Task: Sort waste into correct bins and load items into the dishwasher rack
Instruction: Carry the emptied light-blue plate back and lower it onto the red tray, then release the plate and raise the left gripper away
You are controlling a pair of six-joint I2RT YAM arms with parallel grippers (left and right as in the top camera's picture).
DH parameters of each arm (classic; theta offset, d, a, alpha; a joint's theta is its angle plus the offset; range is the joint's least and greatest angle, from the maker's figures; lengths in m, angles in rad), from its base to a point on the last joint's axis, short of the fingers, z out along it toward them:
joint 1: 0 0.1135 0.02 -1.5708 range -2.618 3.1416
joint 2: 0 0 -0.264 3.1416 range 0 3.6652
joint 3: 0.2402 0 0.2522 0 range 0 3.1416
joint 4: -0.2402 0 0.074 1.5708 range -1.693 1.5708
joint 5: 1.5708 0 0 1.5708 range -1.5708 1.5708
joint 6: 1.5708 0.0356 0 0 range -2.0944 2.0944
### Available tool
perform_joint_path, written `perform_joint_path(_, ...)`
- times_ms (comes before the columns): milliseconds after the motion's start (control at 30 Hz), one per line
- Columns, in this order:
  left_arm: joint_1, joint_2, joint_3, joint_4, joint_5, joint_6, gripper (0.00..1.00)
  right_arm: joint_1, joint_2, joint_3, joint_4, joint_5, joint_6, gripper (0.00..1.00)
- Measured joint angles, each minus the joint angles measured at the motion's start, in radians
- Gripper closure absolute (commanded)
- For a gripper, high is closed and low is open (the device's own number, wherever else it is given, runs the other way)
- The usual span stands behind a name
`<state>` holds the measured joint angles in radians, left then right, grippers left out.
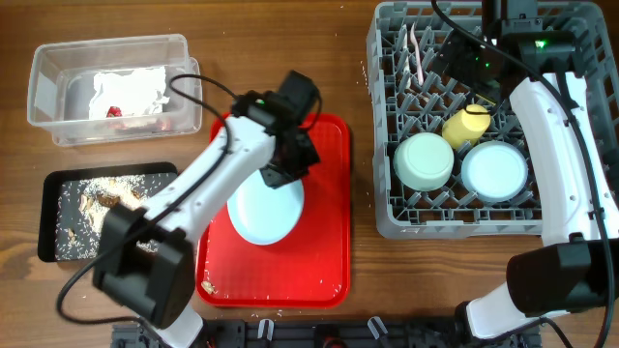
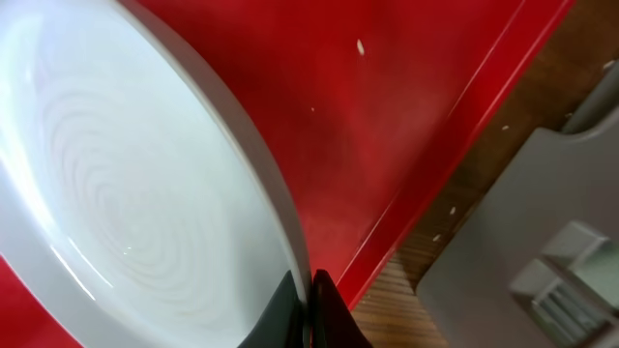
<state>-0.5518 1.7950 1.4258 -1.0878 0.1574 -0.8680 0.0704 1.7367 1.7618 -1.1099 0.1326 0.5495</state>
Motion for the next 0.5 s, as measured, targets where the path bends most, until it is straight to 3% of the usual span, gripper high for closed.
perform_joint_path(33, -0.013, 0.016, 0.0, 0.006, 0.0, -0.007, 0.95, 0.0, 0.0, 0.0, 0.0, 0.0, 0.0, 0.0)
perform_joint_path(100, -0.033, 0.034, 0.0, 0.008, 0.0, -0.011, 0.81, 0.0, 0.0, 0.0, 0.0, 0.0, 0.0, 0.0)
perform_joint_path(133, -0.043, 0.037, 0.0, 0.009, 0.0, -0.013, 0.64, 0.0, 0.0, 0.0, 0.0, 0.0, 0.0, 0.0)
perform_joint_path(200, -0.055, 0.037, 0.0, 0.011, 0.0, -0.02, 0.41, 0.0, 0.0, 0.0, 0.0, 0.0, 0.0, 0.0)
perform_joint_path(300, -0.059, 0.037, 0.0, 0.01, 0.0, -0.028, 0.37, 0.0, 0.0, 0.0, 0.004, -0.008, 0.0, 0.0)
perform_joint_path(500, -0.059, 0.037, 0.0, 0.009, 0.002, -0.029, 0.42, 0.0, 0.0, 0.0, 0.032, -0.152, 0.0, 0.0)
